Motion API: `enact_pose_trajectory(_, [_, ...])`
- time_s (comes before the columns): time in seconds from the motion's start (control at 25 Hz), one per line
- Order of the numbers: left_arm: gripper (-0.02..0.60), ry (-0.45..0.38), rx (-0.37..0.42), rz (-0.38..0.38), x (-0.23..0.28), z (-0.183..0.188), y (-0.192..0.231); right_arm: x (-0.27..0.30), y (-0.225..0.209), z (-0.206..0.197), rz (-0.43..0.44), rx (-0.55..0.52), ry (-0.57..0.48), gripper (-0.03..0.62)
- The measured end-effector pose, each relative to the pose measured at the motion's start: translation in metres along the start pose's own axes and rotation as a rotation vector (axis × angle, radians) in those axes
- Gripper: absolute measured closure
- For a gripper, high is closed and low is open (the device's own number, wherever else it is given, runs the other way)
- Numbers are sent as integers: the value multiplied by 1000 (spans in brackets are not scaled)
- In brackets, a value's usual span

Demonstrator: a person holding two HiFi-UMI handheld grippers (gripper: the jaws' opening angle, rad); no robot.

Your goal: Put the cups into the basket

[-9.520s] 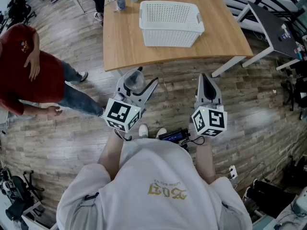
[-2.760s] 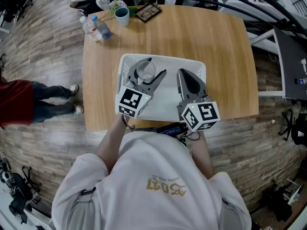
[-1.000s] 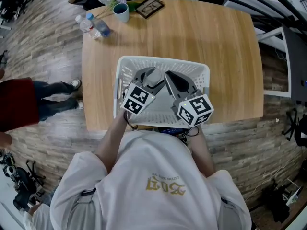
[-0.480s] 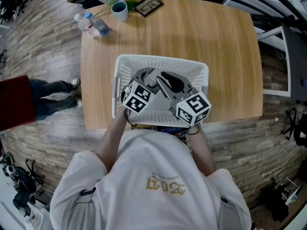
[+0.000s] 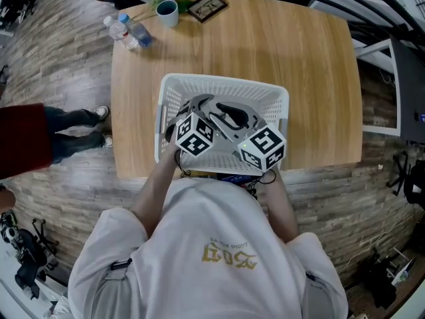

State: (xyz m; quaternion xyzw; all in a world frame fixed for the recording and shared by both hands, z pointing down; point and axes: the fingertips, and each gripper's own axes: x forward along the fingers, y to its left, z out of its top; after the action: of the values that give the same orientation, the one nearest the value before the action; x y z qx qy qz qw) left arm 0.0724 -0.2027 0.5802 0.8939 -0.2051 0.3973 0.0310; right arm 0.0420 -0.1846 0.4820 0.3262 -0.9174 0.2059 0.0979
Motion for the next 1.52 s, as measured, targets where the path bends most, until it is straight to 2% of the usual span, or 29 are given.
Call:
enact_pose_trajectory(0.24, [318, 31, 80, 0, 4, -1, -6, 8, 0, -14, -18, -66, 98, 497])
enact_pose_trajectory(0.32, [318, 39, 90, -1, 5, -3, -7, 9, 2, -18, 2, -47, 117, 536])
enact_pose_trajectory(0.48, [318, 39, 98, -23, 10, -3, -12, 7, -1, -23, 16, 24, 145, 545])
enact_pose_trajectory(0.68, [318, 11, 127, -32, 12, 5, -17, 1, -3, -21, 1, 92, 133, 558])
enact_pose_trajectory(1.08, [318, -30, 150, -1, 9, 13, -14, -2, -2, -15, -30, 57, 130, 561])
enact_pose_trajectory(1.52, [316, -2, 167, -23, 13, 13, -19, -7, -4, -18, -34, 73, 137, 562])
